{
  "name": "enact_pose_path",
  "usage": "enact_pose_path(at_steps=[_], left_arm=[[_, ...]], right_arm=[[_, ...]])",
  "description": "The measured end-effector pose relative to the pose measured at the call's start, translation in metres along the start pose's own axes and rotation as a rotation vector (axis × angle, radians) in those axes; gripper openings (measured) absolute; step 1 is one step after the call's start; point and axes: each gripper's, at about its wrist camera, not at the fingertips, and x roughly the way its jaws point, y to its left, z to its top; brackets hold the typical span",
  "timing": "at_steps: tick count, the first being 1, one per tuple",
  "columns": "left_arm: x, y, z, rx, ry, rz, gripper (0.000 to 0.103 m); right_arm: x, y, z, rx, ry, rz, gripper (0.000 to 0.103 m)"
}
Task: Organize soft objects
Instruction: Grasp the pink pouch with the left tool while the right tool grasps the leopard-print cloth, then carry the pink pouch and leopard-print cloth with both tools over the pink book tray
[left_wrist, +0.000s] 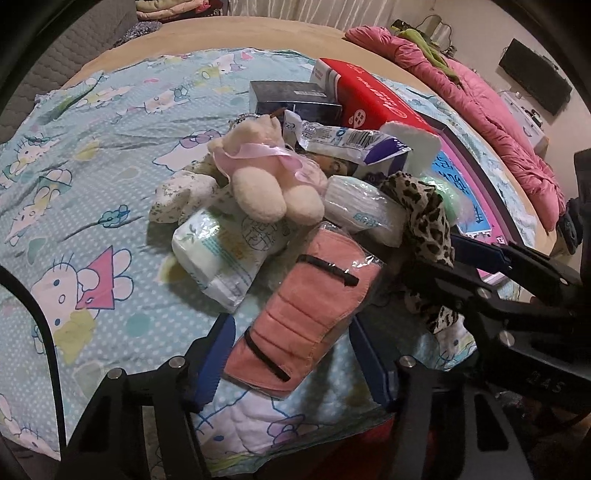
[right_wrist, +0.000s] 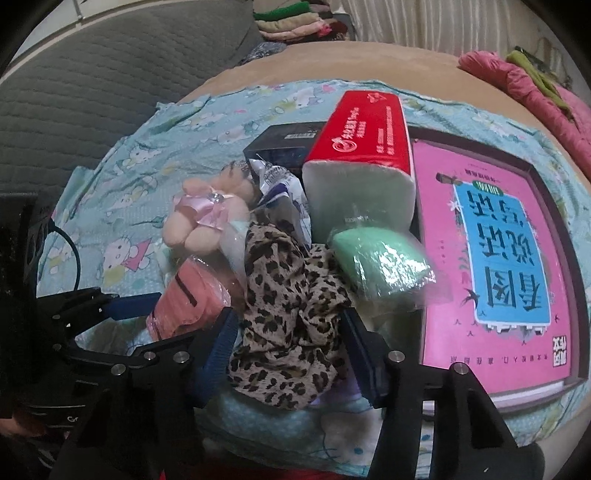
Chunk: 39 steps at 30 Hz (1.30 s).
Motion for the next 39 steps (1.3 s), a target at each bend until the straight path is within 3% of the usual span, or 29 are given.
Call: enact_pose_path(at_steps=[4, 11, 19, 39], left_arm=[[0.0, 0.001, 0.0, -0.002, -0.001, -0.016, 0.059], [-0.001, 0.003, -0.001, -0.008, -0.001, -0.047, 0.05], [-0.017, 0.005, -0.002, -0.025, -0.045, -0.056, 0.049], [-0.073, -0.023, 0.011, 0.008, -0.158, -0.014, 0.049]], right_arm=[[0.003, 0.001, 0.0, -0.025, 0.004, 0.003, 0.033], [-0.013, 0.0, -0.001, -0.039, -0.056, 0.017, 0.016], [-0.031, -0.002, -0.004, -0.033, -0.095, 0.042, 0.014], [-0.097, -0.001, 0.0, -0.071, -0.31, 0.079, 0.014]])
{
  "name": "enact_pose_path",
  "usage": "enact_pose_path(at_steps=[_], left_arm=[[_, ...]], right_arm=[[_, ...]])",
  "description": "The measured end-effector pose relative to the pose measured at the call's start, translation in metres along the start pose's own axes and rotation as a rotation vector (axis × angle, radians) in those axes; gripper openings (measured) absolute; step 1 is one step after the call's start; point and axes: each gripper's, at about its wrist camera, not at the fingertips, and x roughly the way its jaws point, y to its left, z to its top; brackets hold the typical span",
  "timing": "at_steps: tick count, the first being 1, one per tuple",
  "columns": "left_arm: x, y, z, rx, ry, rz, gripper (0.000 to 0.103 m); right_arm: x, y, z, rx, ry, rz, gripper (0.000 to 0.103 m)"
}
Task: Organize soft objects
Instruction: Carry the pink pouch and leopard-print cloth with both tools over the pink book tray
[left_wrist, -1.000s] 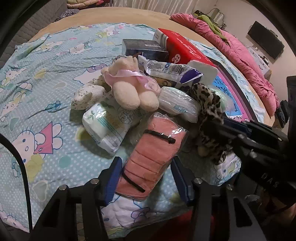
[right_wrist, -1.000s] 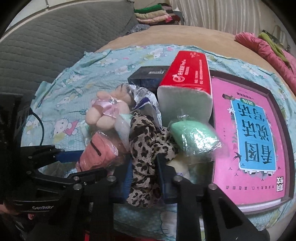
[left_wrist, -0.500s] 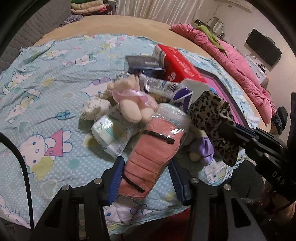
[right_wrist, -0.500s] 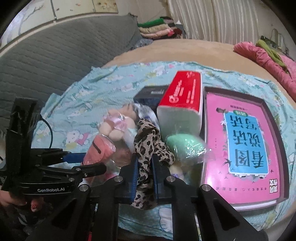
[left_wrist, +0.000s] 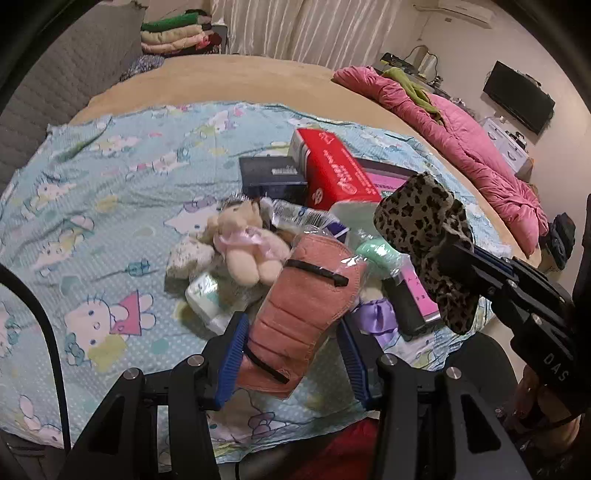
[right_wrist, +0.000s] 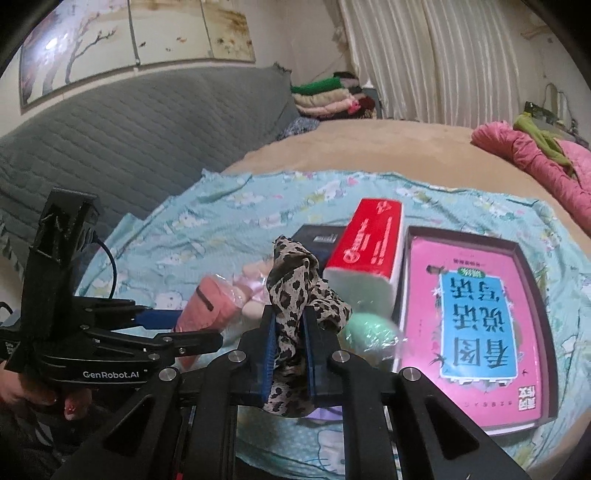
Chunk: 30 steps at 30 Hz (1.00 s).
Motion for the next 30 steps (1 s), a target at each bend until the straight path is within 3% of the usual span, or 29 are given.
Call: enact_pose_path(at_steps=[12, 30], left_arm=[[-0.016, -0.036, 0.016, 0.079, -0.041, 0.065, 0.049], [-0.008, -0.098, 0.043, 0.172, -0.05, 0.056, 0.049]], right_arm=[[-0.03, -0.019, 0.007, 0.046, -0.087, -0.032, 0.014], [-0.059, -0.064, 0.002, 0.153, -0.165, -0.104, 0.014]])
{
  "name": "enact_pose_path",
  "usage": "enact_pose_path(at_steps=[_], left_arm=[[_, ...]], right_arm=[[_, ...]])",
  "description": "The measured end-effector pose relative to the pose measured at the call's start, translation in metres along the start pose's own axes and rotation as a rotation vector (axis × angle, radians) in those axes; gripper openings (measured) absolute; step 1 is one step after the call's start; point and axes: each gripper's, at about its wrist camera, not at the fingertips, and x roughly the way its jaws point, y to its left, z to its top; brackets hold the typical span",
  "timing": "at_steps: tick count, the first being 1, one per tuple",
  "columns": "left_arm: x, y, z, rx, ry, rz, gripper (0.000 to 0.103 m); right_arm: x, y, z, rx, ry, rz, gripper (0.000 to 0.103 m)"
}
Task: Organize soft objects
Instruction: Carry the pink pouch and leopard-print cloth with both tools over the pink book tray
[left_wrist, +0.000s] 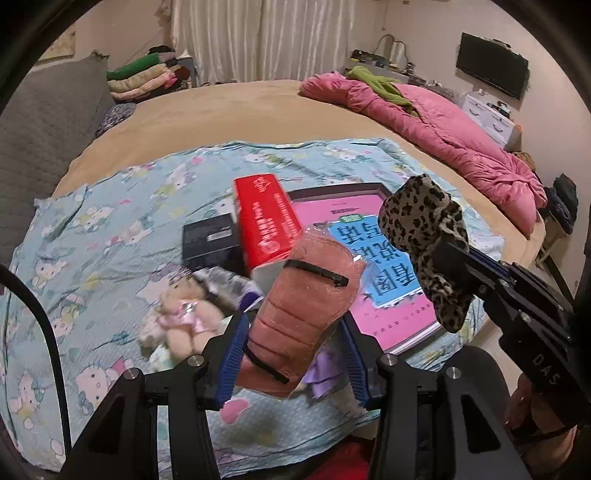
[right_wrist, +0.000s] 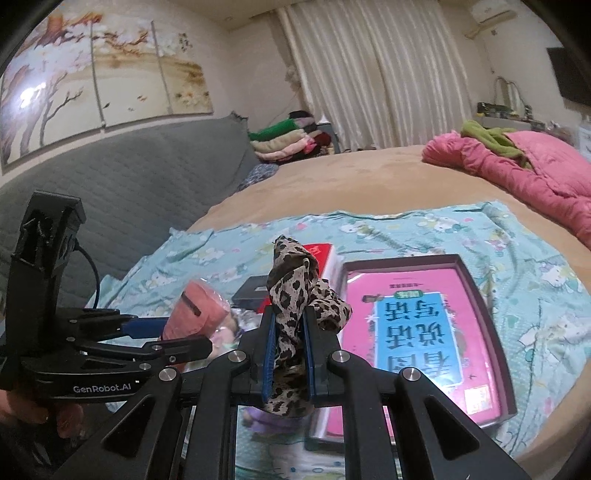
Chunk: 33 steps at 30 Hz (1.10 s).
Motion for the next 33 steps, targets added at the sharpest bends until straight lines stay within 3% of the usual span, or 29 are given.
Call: enact_pose_path(at_steps=[16, 33], left_arm=[[0.029, -0.047, 0.02, 0.064, 0.027, -0.047, 0.049], [0.086, -0.084, 0.022, 0.116, 0.122, -0.094, 0.049]], right_arm=[[-0.019, -0.056, 0.0, 0.088, -0.032, -0.137, 0.014], [-0.017, -0.102, -0.016, 0.173, 0.023, -0.255, 0.014]])
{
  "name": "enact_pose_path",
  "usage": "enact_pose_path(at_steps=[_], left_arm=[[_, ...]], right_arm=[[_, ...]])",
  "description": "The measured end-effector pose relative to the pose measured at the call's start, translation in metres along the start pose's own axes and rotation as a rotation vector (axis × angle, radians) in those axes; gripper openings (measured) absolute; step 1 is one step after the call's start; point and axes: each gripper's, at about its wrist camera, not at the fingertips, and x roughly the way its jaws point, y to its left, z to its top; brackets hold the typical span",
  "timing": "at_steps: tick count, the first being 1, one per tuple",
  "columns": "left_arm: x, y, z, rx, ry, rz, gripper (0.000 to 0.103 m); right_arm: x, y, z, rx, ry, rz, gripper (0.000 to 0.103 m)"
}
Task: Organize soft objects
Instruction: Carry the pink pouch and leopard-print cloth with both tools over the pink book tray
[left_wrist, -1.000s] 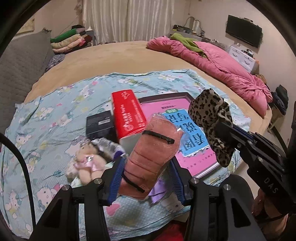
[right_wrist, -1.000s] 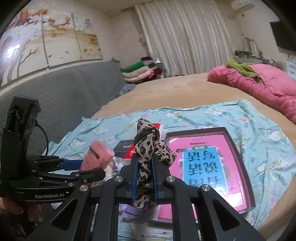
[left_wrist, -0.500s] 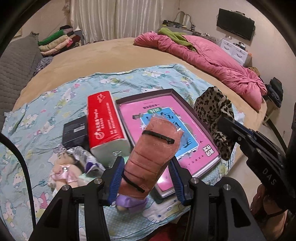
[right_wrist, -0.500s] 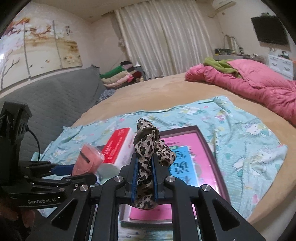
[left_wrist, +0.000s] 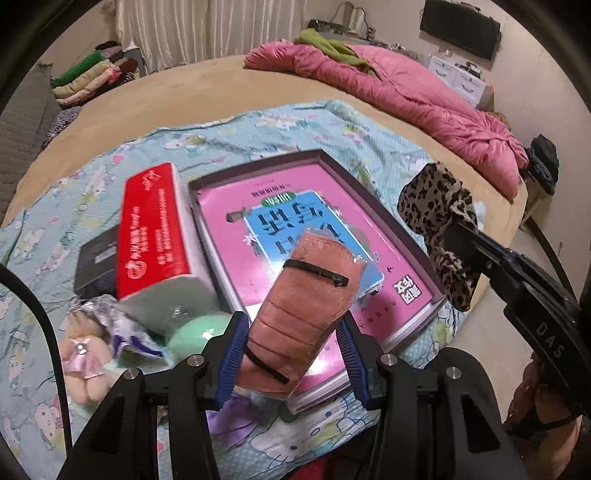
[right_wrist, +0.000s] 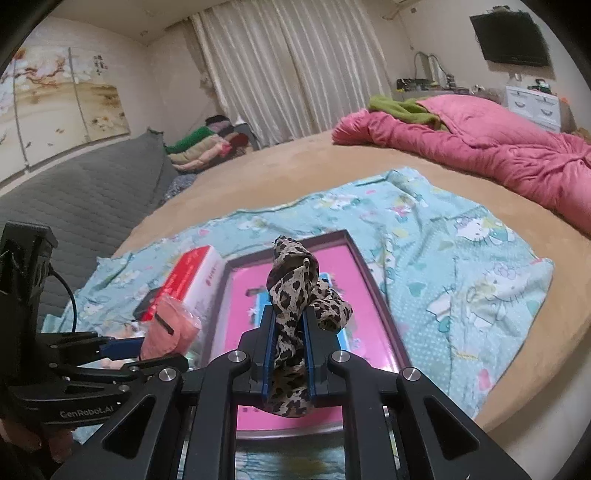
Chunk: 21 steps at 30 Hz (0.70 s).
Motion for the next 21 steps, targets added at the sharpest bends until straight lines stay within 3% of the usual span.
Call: enact_pose_path(at_steps=[16, 21], left_arm=[[0.053, -0.016, -0.01, 0.05, 0.084, 0.002, 0.049], [0.063, -0.015, -0.014, 0.053, 0.1, -0.009, 0.05]], right_arm=[[0.044, -0.018, -0.02, -0.087, 0.153, -0.208, 0.014], [0.062, -0.022, -0.027, -0.08, 0.23, -0.199, 0.014]])
